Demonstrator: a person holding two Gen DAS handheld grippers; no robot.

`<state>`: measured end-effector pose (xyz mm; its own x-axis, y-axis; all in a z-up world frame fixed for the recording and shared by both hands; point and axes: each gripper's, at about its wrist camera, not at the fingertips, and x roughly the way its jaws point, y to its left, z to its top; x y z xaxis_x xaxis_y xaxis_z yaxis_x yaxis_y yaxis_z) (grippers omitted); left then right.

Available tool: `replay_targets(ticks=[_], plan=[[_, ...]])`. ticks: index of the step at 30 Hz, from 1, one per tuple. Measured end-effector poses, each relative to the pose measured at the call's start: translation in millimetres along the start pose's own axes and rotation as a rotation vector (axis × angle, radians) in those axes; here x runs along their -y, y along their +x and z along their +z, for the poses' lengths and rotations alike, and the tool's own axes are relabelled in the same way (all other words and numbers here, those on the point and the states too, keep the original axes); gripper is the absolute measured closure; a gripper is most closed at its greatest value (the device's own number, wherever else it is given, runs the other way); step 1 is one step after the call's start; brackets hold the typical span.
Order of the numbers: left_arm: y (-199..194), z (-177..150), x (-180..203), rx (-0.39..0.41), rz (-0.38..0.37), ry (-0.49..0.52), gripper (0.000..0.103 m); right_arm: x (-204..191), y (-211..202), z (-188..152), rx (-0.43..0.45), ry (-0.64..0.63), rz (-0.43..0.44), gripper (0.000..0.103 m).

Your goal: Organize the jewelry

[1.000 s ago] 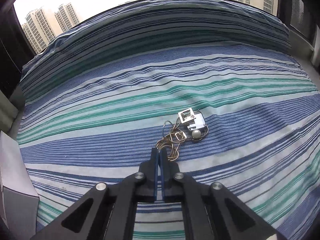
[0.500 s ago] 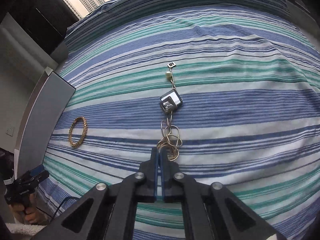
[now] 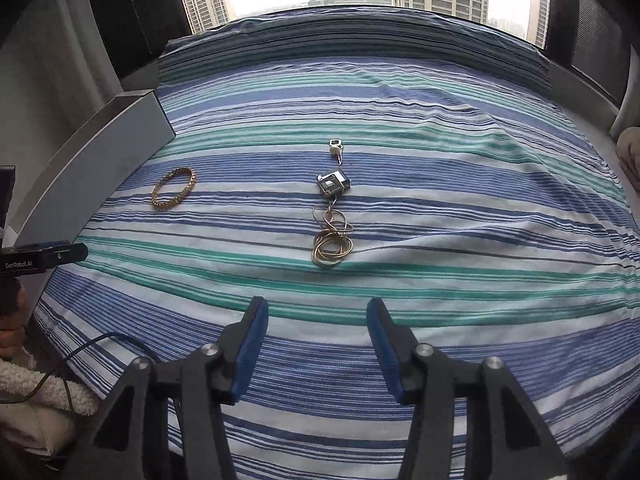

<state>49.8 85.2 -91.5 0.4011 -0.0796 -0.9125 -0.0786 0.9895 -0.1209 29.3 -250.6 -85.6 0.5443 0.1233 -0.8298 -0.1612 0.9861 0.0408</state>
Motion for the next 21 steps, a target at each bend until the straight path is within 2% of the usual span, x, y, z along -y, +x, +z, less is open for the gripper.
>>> replay_targets(ticks=[8, 17, 21], plan=[[-6, 9, 20, 0.046, 0.052, 0.042, 0.011, -12, -15, -1, 0.053, -0.024, 0.025, 0.051], [-9, 9, 23, 0.073, 0.101, 0.065, 0.01, -16, -16, -7, 0.04, -0.022, 0.019, 0.051], [-8, 11, 17, 0.073, 0.089, 0.084, 0.01, -16, -8, -8, 0.002, -0.012, 0.024, 0.051]])
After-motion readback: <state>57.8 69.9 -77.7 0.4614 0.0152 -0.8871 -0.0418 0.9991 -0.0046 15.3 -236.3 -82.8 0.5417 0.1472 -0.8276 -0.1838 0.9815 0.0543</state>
